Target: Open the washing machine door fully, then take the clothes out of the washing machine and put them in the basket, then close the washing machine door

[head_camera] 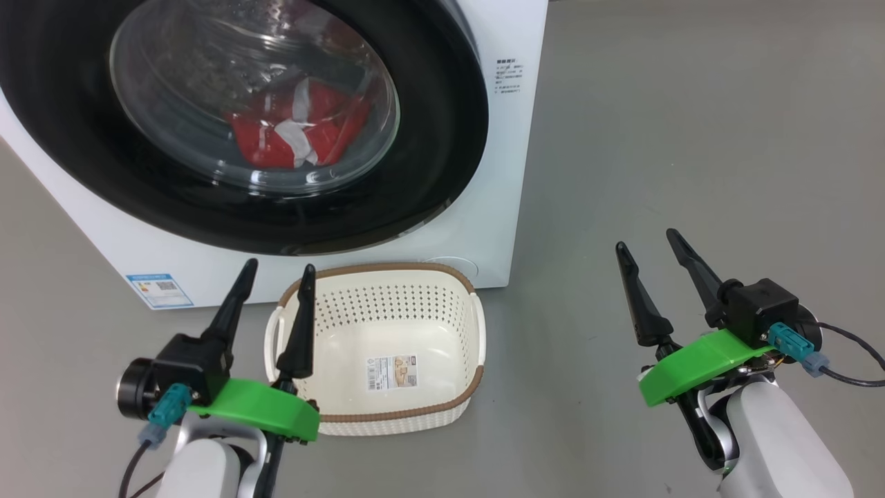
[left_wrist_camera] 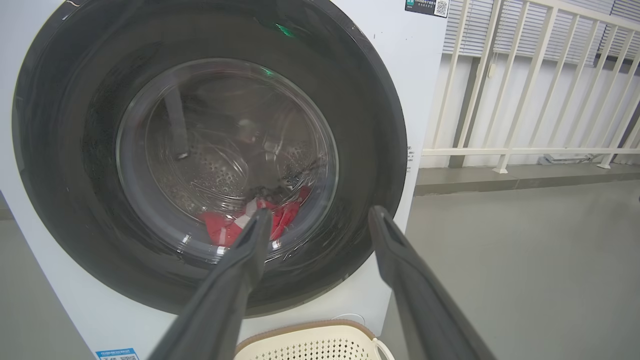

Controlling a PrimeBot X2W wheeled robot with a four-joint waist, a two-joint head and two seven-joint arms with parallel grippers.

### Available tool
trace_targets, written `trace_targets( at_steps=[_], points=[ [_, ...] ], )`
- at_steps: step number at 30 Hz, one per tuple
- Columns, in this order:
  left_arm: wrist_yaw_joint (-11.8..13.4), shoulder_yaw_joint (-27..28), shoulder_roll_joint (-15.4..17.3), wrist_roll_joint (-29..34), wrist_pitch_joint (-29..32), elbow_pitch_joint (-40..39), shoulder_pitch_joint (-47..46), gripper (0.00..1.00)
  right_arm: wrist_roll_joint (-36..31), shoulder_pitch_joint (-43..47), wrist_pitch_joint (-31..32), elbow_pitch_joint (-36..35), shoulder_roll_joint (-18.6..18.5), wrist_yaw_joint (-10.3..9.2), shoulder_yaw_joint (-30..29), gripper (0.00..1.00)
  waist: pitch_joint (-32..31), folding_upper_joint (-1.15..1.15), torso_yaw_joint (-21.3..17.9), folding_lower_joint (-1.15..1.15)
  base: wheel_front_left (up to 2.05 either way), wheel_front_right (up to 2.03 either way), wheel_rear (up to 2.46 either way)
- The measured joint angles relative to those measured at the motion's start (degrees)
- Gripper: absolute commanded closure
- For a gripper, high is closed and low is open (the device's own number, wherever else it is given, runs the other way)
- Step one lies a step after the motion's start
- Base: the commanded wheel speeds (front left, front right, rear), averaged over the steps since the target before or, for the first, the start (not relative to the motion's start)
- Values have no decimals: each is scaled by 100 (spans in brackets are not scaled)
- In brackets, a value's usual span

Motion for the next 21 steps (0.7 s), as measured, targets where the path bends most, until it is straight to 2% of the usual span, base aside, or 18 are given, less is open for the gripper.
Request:
trace_targets(
  at_steps=[9,10,12,13,16,18,21],
  points=[
    [0,3,0,41,0,1,-1,0,3,-1,0,-13,0,0,7,0,35,0,27,0,0,0,0],
    [0,3,0,43,0,1,-4,0,3,-5,0,-12,-2,0,16,5,49,0,30,0,0,0,0],
    [0,3,0,38,0,0,-21,0,3,-51,0,2,-3,0,52,95,83,0,38,0,0,0,0],
    [0,3,0,35,0,-1,-30,0,5,-75,-1,1,-4,0,78,100,104,0,42,0,0,0,0],
    [1,-10,0,-8,0,-27,-82,0,129,-191,-15,3,-4,0,157,100,194,0,60,0,0,0,0],
    [7,-38,0,-11,0,-75,-114,0,532,-292,-15,8,-9,0,192,100,270,0,76,0,0,0,0],
    [10,-100,-1,-11,0,-172,-154,0,1478,-467,-15,32,-20,0,348,100,404,0,107,0,0,0,0]
  ],
)
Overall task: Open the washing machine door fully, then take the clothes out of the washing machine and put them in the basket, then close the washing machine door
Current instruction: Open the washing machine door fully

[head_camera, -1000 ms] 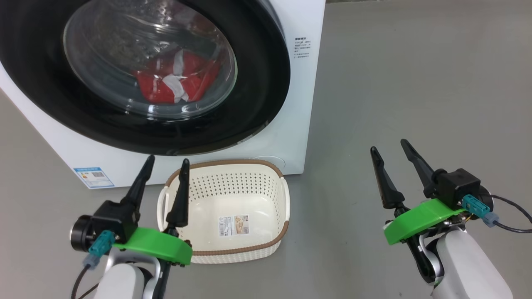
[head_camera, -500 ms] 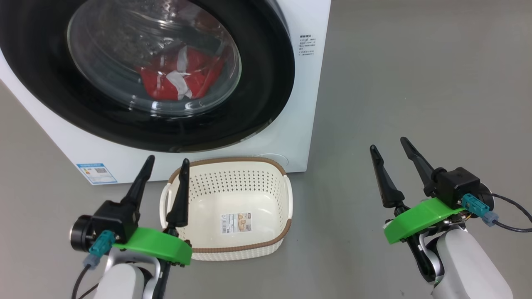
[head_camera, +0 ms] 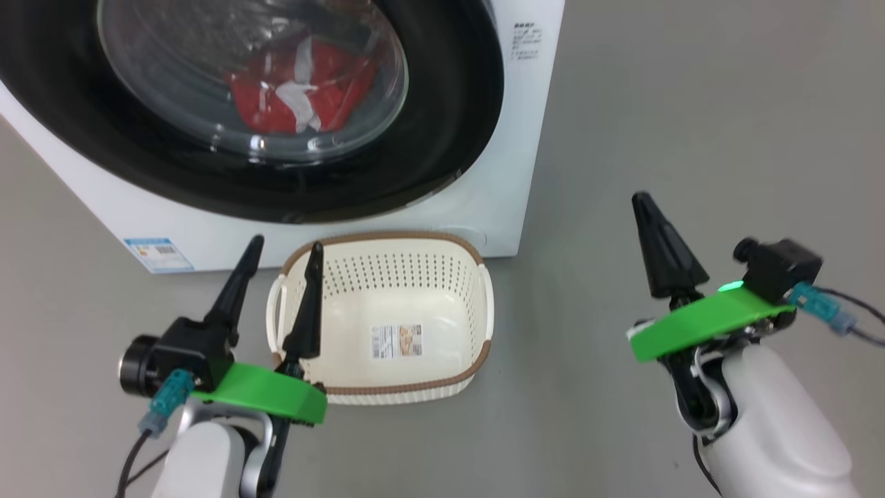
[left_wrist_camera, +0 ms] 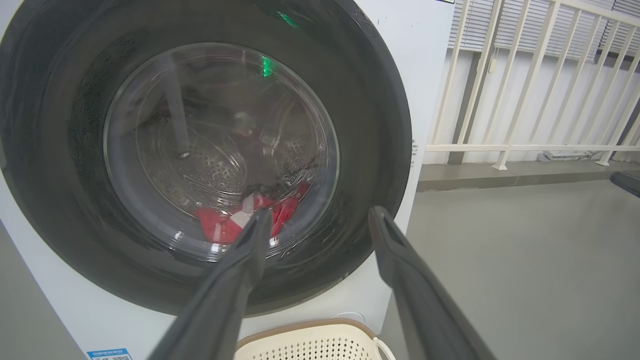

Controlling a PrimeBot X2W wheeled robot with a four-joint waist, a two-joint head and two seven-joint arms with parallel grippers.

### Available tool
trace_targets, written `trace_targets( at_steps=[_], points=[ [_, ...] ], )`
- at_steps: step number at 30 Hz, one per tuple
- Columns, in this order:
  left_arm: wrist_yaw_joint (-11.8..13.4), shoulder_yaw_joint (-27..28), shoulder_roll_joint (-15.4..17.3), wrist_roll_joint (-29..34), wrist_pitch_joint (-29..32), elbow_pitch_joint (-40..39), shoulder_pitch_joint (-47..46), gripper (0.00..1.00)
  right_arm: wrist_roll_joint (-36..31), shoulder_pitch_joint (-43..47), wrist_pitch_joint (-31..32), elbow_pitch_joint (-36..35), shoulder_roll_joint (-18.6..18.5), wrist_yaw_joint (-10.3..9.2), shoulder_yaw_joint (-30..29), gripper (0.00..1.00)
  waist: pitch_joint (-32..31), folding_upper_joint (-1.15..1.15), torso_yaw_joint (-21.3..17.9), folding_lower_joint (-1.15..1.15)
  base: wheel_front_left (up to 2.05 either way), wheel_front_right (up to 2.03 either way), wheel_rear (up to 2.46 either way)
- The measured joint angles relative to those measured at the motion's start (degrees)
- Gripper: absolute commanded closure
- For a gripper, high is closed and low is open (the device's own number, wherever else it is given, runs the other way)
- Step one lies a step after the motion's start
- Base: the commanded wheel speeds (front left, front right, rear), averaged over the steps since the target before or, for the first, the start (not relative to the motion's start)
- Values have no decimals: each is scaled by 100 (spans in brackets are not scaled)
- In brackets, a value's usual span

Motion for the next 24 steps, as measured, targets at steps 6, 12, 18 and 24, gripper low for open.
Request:
trace_targets(
  at_steps=[6,12,18,24],
  points=[
    [100,-130,0,-1,-19,-370,-179,0,1635,-558,0,86,-223,0,318,100,347,0,75,0,0,0,0],
    [151,-235,-1,-52,-26,-646,-295,0,3289,-1221,263,-41,-641,0,414,100,754,0,162,0,0,0,0],
    [198,-263,-2,-49,-40,-795,-483,0,4443,-1830,805,-422,-1024,-1,549,100,1200,0,239,0,0,0,0],
    [200,-257,-7,-49,-41,-899,-659,0,5312,-2270,1379,-621,-1294,-1,637,100,1624,0,329,0,0,0,0]
  ],
)
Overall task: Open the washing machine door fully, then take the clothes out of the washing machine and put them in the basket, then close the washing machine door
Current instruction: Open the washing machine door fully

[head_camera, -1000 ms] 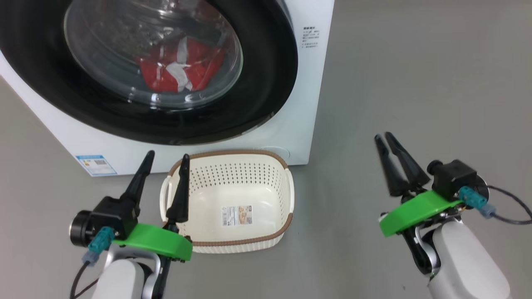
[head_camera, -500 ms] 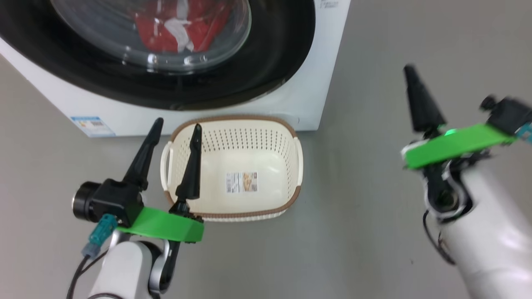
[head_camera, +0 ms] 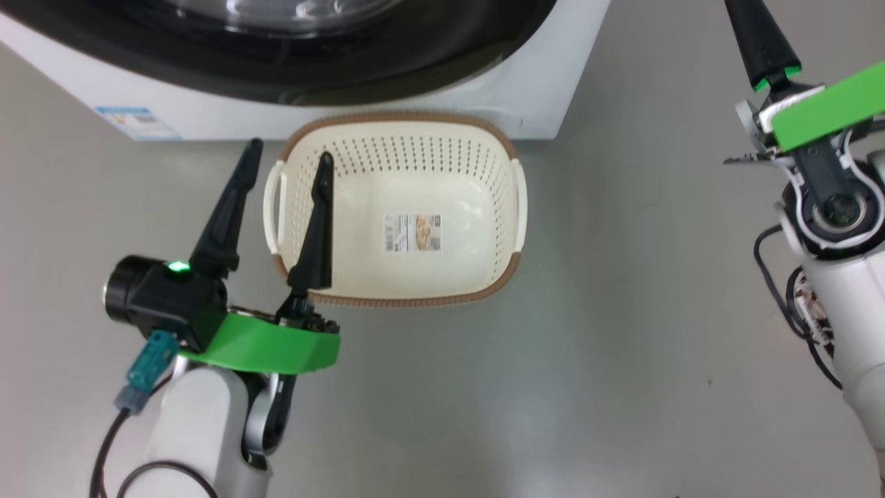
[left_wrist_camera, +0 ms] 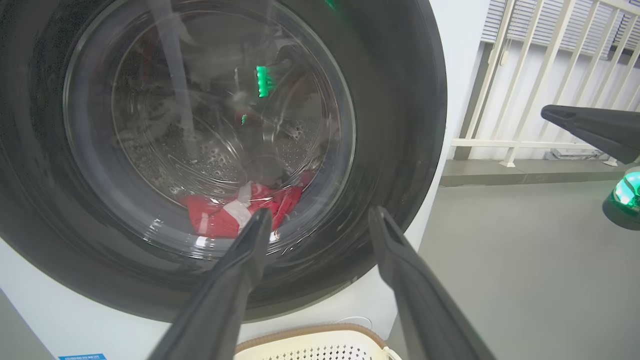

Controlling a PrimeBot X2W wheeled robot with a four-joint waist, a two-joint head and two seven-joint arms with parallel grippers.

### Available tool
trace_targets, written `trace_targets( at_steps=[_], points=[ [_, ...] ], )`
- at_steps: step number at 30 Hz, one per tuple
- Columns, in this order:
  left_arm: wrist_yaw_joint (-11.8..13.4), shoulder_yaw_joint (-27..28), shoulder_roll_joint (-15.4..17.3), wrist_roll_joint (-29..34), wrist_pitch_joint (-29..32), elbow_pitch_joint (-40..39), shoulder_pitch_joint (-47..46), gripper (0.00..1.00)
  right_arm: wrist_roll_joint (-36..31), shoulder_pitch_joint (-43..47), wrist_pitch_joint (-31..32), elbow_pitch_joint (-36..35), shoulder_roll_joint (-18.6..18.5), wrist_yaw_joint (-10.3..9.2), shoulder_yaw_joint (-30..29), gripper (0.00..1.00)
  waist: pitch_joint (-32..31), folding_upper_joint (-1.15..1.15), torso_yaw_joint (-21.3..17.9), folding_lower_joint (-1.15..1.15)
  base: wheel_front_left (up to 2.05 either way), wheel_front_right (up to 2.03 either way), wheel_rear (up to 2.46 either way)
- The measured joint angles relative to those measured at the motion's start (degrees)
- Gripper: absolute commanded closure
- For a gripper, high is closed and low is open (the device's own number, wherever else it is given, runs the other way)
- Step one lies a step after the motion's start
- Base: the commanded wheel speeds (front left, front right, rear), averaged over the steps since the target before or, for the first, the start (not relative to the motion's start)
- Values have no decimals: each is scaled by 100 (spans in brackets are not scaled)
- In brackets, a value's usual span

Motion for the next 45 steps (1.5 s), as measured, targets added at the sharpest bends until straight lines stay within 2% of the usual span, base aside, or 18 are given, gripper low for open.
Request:
trace_targets(
  at_steps=[3,12,19,29,45],
  points=[
    [69,9,-5,-27,-1,-156,-92,0,737,-274,648,-20,-20,0,-18,100,236,0,68,0,0,0,0],
    [152,-111,-10,-62,-1,-501,-262,0,1528,-1093,1837,151,-126,-7,-249,100,682,0,236,0,0,0,0],
    [153,-234,-10,-63,-1,-606,-389,0,1553,-1643,2412,382,-154,-7,-264,100,981,0,383,0,0,0,0],
    [202,-402,-13,-208,-1,-711,-483,0,1493,-2134,2609,535,-135,-7,-412,100,1309,0,561,0,0,0,0],
    [261,-582,-18,-285,-1,-889,-622,0,983,-2727,2916,858,-114,-7,-216,100,1610,0,744,0,0,0,0]
  ],
)
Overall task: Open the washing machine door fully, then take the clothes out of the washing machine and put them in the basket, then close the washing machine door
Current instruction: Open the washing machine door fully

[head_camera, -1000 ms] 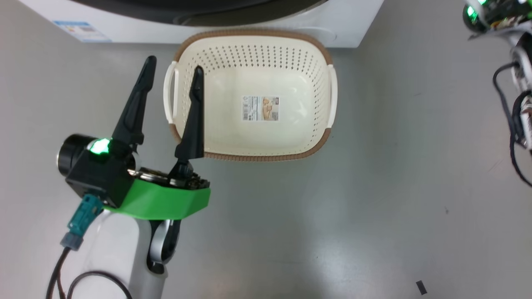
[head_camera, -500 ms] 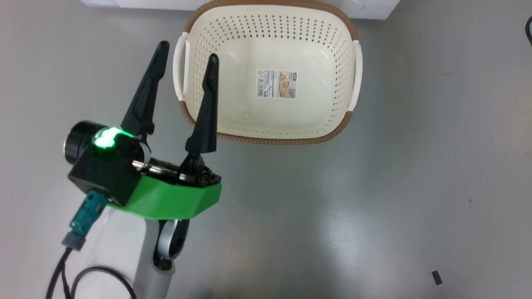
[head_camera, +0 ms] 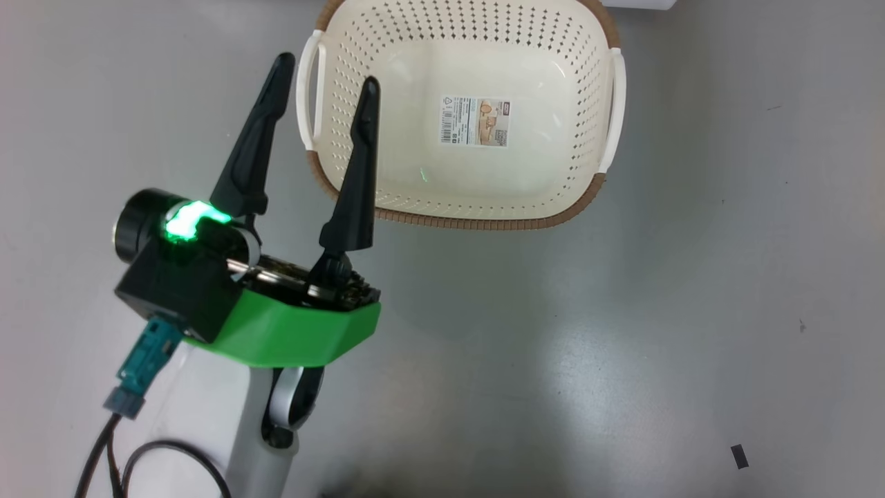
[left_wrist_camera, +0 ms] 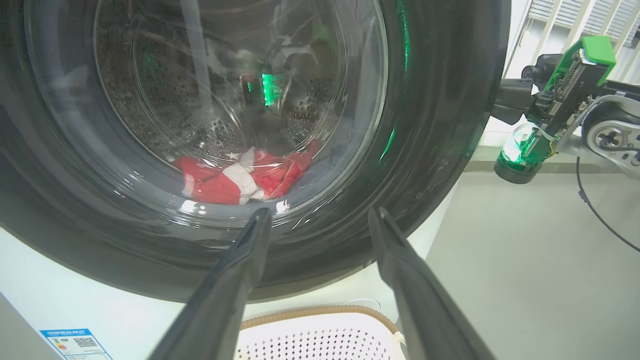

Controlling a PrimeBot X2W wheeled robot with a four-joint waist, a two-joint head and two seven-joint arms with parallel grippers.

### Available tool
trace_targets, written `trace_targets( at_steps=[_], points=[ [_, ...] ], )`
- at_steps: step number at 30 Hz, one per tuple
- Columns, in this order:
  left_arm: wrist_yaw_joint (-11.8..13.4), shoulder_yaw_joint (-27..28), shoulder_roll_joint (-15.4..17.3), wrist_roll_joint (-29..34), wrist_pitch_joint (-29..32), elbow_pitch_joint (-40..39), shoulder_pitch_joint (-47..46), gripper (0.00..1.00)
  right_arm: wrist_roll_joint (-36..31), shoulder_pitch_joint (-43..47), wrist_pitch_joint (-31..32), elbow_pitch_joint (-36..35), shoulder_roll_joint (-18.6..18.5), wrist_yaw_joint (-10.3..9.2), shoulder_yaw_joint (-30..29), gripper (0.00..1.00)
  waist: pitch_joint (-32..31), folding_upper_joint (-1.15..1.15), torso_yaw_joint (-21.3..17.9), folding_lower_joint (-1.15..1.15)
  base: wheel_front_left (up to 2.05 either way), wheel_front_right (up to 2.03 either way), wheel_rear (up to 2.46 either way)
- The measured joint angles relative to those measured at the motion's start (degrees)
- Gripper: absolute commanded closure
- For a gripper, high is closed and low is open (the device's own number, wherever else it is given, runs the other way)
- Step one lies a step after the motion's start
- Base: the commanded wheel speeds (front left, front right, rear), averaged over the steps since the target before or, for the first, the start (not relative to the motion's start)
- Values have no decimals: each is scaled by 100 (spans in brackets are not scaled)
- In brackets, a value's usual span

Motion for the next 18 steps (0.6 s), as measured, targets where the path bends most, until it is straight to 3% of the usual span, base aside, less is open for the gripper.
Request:
trace_targets(
  at_steps=[18],
  points=[
    [33,25,-2,-175,0,269,2,0,42,201,600,185,100,-42,179,100,-290,0,-141,0,0,0,0]
  ],
)
